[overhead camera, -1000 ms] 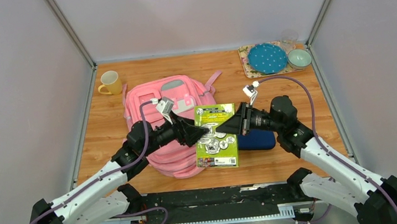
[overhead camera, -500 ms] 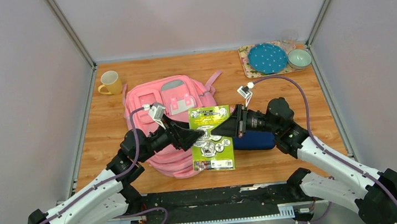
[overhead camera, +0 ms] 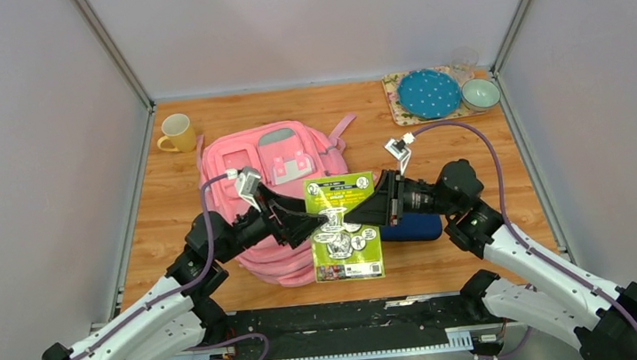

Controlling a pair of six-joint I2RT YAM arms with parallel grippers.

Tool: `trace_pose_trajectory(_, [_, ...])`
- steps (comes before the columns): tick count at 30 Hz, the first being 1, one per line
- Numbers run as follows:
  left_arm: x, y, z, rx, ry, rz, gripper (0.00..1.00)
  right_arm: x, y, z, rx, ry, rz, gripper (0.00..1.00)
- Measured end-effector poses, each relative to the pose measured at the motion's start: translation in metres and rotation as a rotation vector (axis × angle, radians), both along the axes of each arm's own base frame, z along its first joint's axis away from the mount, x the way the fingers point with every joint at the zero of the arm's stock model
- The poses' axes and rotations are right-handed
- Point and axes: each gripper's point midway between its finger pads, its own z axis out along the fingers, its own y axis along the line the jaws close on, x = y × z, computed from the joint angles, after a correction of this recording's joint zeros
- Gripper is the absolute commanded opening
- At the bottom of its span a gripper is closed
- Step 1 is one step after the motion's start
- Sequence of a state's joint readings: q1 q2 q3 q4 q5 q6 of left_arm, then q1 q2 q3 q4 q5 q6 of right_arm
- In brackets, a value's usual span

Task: Pack the student bag
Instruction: Pick up the book from the center of the board.

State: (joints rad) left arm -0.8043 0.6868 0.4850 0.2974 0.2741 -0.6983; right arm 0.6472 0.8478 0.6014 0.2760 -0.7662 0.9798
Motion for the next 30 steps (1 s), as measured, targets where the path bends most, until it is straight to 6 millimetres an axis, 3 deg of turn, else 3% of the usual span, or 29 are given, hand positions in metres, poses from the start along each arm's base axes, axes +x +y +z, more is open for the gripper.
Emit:
trace_pose_trajectory(6, [-0.016, -0.018, 0.005, -0.024, -0.002, -0.149, 0.82, -0.008, 0.001, 0.005, 0.021, -0.031, 0.057, 0.00])
trace_pose_trajectory(8, [-0.021, -0.024, 0.004, -0.023, 0.006, -0.202, 0.78, -0.009, 0.003, 0.003, 0.017, -0.028, 0.077, 0.00])
trace_pose_trajectory(11, [-0.027, -0.028, 0.000, -0.015, 0.023, -0.253, 0.49, -0.008, 0.005, -0.002, -0.002, -0.023, 0.095, 0.00])
trace_pose_trajectory(12, [-0.028, -0.028, 0.001, -0.018, 0.023, -0.257, 0.31, -0.008, 0.006, -0.003, -0.009, -0.022, 0.097, 0.00])
trace_pose_trajectory(14, [-0.032, -0.027, 0.005, -0.027, 0.014, -0.273, 0.05, -0.005, 0.006, -0.004, -0.029, -0.034, 0.092, 0.00])
trace_pose_trajectory(16, [-0.033, -0.026, 0.009, -0.031, 0.005, -0.271, 0.00, -0.001, 0.007, -0.003, -0.052, -0.069, 0.077, 0.00])
trace_pose_trajectory(17, [-0.032, -0.025, 0.010, -0.031, 0.001, -0.267, 0.00, 0.000, 0.007, -0.002, -0.062, -0.077, 0.071, 0.06])
trace_pose_trajectory(18, [-0.032, -0.025, 0.012, -0.032, -0.002, -0.262, 0.00, 0.001, 0.007, 0.000, -0.077, -0.083, 0.065, 0.29])
trace_pose_trajectory(21, [-0.027, -0.022, 0.015, -0.027, -0.006, -0.228, 0.00, 0.008, 0.007, 0.004, -0.131, -0.088, 0.026, 0.72])
trace_pose_trajectory(24, [-0.008, -0.014, 0.002, 0.029, 0.028, -0.102, 0.00, 0.032, 0.000, 0.003, -0.208, -0.064, -0.122, 0.83])
trace_pose_trajectory(26, [0.006, -0.006, -0.012, 0.076, 0.064, -0.010, 0.00, 0.048, -0.011, -0.003, -0.262, -0.047, -0.244, 0.84])
trace_pose_trajectory(30, [0.036, 0.018, -0.034, 0.141, 0.117, 0.212, 0.00, 0.050, -0.037, -0.018, -0.294, -0.002, -0.392, 0.86])
